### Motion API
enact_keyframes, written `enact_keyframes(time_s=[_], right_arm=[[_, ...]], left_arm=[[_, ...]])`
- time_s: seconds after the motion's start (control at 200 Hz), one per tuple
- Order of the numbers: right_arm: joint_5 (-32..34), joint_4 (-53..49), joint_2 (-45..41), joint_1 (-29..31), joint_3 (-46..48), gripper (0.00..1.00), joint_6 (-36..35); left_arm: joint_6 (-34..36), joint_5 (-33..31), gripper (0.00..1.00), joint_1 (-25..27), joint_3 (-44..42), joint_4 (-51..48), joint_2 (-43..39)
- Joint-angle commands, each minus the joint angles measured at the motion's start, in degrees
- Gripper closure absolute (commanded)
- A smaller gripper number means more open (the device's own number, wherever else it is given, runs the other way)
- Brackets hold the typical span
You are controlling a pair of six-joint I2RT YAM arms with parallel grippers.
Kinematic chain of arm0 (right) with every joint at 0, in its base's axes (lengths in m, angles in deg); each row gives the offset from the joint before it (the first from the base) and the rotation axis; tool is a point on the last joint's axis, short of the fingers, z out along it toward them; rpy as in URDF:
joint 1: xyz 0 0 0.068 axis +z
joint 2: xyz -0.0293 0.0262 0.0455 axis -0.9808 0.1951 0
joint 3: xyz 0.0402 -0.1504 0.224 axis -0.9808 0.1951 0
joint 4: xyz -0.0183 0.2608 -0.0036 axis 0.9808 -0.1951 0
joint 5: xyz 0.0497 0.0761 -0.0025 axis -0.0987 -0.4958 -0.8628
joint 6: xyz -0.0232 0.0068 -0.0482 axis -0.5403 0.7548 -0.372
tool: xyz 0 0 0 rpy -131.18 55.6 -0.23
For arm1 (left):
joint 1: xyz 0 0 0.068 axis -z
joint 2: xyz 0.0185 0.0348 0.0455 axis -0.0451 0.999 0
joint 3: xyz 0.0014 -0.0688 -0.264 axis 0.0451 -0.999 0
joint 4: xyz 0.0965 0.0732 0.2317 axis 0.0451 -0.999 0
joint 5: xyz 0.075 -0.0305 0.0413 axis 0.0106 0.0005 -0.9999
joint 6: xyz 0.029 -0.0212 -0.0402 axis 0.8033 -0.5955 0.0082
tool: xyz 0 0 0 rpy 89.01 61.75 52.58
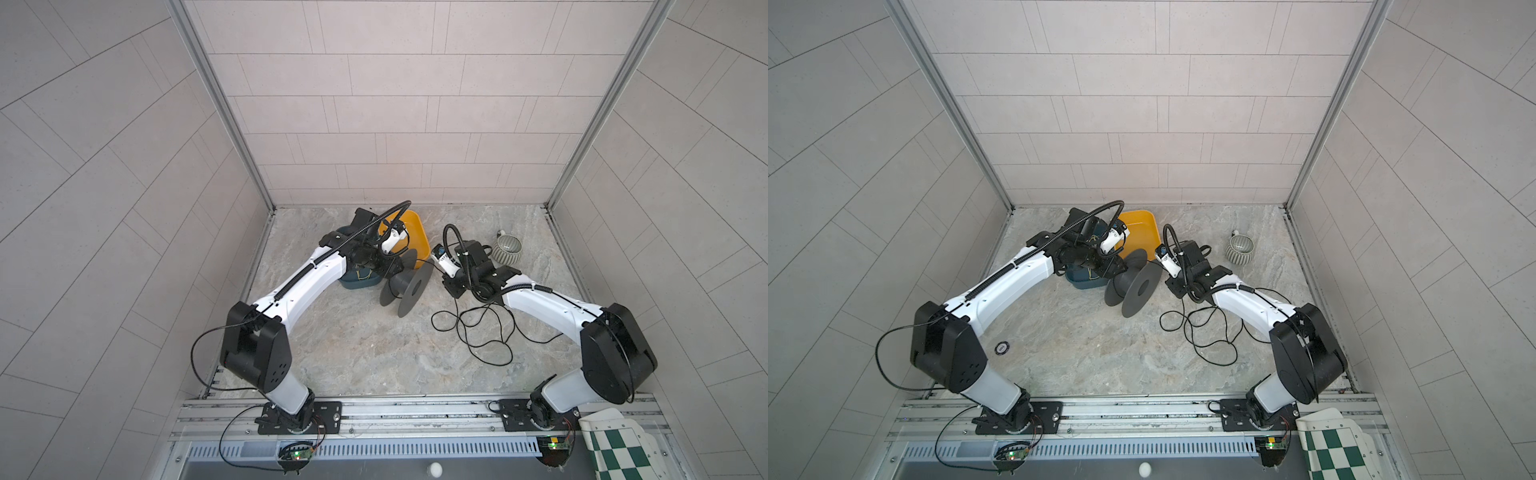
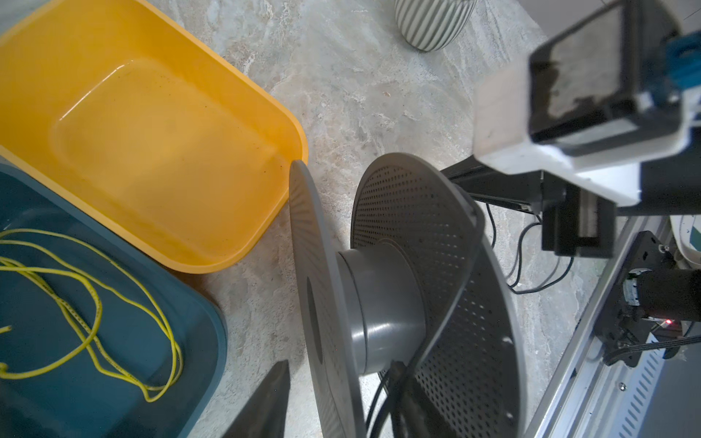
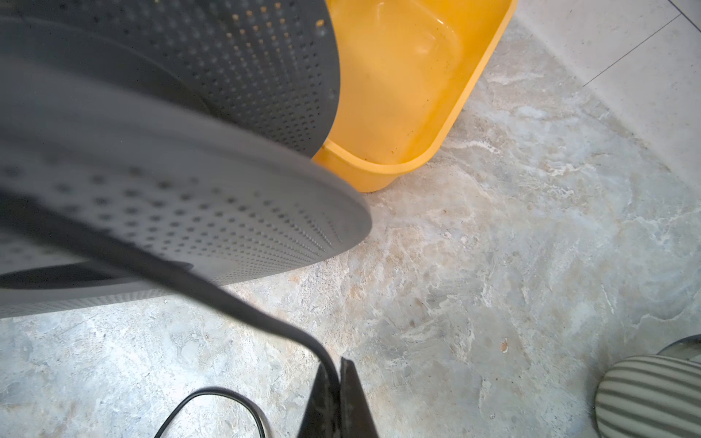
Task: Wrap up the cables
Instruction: 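Open the right gripper off the cable and draw it back from the spool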
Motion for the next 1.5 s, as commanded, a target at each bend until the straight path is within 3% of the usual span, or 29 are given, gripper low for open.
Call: enact_keyframes(time_s=[0.0, 0.275, 0.591, 0.771, 0.841, 0.966, 1.066, 1.231, 1.491], right_arm=[[0.1, -0.7, 0.1, -0.1, -1.0, 1.0, -1.1], [0.4, -0.8, 0.7, -0.1, -2.1, 1.0, -1.3], [-0.2, -0.5, 0.2, 0.0, -3.1, 1.0, -0.4], [-0.7, -1.4, -1.4, 0.0, -3.3, 1.0, 1.4], [-1.6, -2.3, -2.8, 0.1, -3.4, 0.86, 2.4], [-2.9, -2.7, -7.9, 0.0, -2.2, 0.35, 6.4], [-2.8, -1.4, -13.0, 0.0, 0.3, 0.13, 10.1], [-2.9, -0.7, -19.3, -0.1, 3.5, 0.04, 16.0], [-8.9, 7.0, -26.5, -0.1, 11.0, 0.17, 24.2]], left_arm=[[0.4, -1.6, 0.55, 0.0, 2.1, 0.1, 1.0], [-0.7, -5.6, 0.71, 0.1, 1.4, 0.6, 0.3], [-1.6, -8.3, 1.0, 0.8, 2.2, -0.8, -1.2], [-4.0, -11.6, 1.0, 2.0, 3.8, -2.8, -3.9], [-5.5, -13.3, 1.0, 2.3, 5.6, -4.8, -4.5], [-9.8, -17.8, 1.0, 2.7, 9.9, -9.6, -5.3], [-12.6, -22.3, 1.0, 3.4, 12.9, -12.9, -6.3], [-18.2, -25.1, 1.0, 3.4, 16.1, -15.5, -8.6], [-21.2, -26.5, 1.0, 3.4, 26.4, -23.2, -7.0]])
